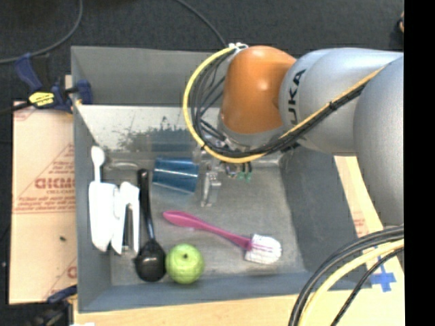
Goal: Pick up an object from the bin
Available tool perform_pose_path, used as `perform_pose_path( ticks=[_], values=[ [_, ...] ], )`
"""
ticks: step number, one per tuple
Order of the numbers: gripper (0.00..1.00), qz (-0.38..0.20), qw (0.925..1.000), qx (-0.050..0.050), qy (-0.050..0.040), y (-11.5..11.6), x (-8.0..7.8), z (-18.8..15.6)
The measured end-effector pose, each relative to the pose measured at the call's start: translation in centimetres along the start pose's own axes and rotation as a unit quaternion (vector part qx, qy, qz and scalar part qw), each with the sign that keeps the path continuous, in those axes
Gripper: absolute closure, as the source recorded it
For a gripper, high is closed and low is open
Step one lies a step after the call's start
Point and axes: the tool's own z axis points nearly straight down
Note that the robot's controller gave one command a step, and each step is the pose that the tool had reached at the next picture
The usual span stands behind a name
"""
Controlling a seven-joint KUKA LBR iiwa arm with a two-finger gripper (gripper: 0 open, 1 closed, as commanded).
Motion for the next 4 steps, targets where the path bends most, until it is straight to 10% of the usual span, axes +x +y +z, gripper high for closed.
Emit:
perform_pose_path(
  ticks=[2, 3, 4],
  values=[
    [0.00, -0.055, 0.9985, 0.000, -0.0066, 2.3, -1.8, 5.0],
    [0.00, -0.167, 0.9859, 0.000, -0.0038, 6.2, -4.0, 6.6],
    [0.00, -0.262, 0.9650, 0.001, -0.0087, 5.8, -3.1, 8.4]
  ],
)
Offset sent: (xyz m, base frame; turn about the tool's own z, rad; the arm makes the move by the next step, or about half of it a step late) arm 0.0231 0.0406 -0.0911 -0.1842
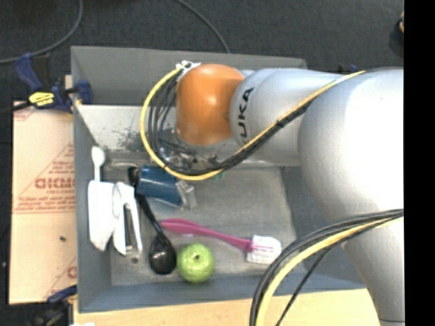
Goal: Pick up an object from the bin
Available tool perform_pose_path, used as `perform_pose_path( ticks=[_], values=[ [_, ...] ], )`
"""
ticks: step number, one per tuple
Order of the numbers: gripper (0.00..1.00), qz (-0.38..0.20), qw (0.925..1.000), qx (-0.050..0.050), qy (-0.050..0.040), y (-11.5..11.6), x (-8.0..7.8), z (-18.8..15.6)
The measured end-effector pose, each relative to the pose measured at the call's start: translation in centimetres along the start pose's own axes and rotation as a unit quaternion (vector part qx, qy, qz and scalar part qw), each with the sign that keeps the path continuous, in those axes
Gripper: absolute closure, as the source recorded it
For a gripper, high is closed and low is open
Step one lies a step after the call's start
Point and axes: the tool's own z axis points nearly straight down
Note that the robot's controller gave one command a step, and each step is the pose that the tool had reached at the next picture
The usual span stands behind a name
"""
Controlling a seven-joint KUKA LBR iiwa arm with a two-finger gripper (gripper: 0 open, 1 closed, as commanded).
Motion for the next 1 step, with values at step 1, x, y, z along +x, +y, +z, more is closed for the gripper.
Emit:
perform_pose_path(
  ticks=[1],
  values=[
    [1.00, -0.115, 0.9934, 0.001, -0.0010, 0.47, 0.45, 0.02]
  ],
)
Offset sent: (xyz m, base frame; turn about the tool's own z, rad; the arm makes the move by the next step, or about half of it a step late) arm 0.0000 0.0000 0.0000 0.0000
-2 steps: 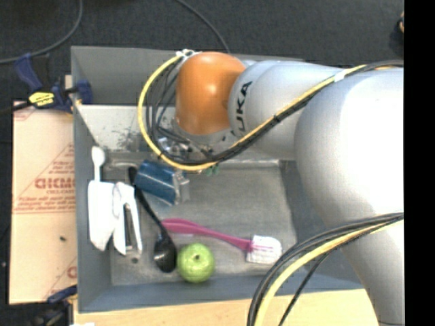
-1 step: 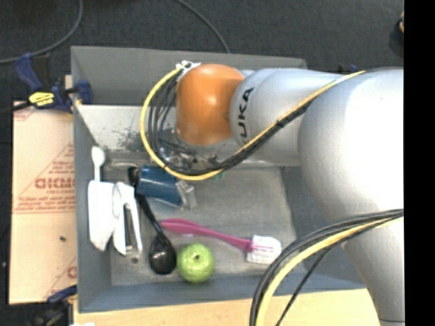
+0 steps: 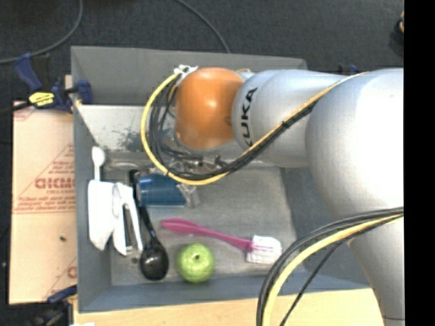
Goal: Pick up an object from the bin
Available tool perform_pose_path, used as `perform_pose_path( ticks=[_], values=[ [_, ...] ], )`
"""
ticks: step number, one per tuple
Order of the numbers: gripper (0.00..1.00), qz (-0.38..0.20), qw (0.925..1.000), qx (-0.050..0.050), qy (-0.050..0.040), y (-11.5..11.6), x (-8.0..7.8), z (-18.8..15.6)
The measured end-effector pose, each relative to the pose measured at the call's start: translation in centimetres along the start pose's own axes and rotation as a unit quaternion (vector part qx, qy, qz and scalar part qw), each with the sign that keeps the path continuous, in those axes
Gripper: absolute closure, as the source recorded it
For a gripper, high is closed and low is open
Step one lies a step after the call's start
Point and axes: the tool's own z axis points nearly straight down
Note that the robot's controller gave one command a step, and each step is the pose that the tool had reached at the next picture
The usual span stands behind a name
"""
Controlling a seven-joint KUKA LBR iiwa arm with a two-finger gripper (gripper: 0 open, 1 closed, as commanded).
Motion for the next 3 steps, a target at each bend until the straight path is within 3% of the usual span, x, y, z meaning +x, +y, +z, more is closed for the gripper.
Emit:
perform_pose_path(
  ticks=[3],
  values=[
    [1.00, -0.030, 0.9995, 0.003, -0.0036, 0.06, -0.08, -0.02]
  ],
)
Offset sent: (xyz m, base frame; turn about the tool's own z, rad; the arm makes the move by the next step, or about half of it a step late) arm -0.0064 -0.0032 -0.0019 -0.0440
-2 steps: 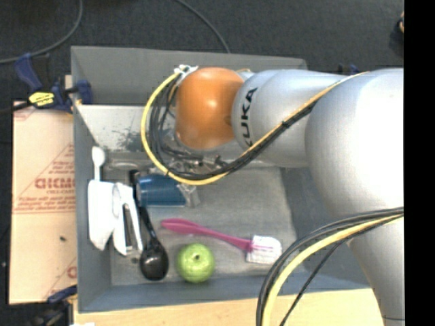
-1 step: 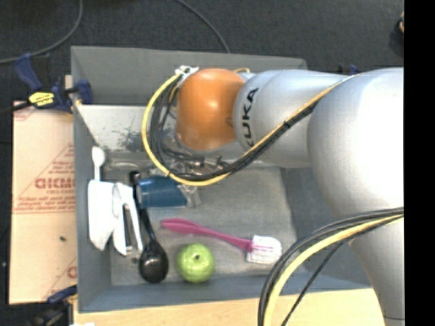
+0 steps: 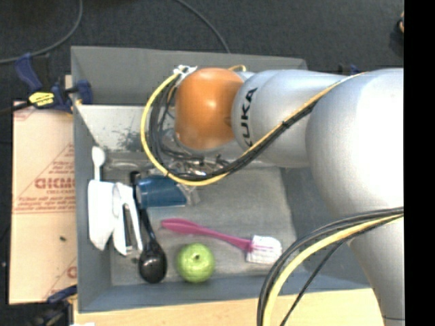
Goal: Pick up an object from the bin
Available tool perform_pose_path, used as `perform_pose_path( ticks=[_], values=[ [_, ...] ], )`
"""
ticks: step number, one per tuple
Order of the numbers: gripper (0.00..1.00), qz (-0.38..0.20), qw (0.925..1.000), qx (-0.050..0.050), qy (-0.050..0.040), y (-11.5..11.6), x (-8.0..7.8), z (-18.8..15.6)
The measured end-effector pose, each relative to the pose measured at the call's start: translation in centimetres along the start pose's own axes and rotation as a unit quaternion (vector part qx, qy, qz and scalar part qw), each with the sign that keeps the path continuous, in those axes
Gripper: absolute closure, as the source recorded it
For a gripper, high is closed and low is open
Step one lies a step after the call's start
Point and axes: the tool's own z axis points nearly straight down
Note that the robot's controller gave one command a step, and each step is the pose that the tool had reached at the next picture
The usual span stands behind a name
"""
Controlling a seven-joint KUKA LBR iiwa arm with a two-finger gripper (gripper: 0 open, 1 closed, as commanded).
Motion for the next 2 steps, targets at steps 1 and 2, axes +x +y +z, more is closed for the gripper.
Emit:
perform_pose_path(
  ticks=[1, 2],
  values=[
    [1.00, -0.017, 0.9998, -0.003, 0.0025, 0.36, 0.86, -7.74],
    [1.00, -0.016, 0.9999, 0.000, -0.0028, -0.03, 0.65, -7.42]
  ],
)
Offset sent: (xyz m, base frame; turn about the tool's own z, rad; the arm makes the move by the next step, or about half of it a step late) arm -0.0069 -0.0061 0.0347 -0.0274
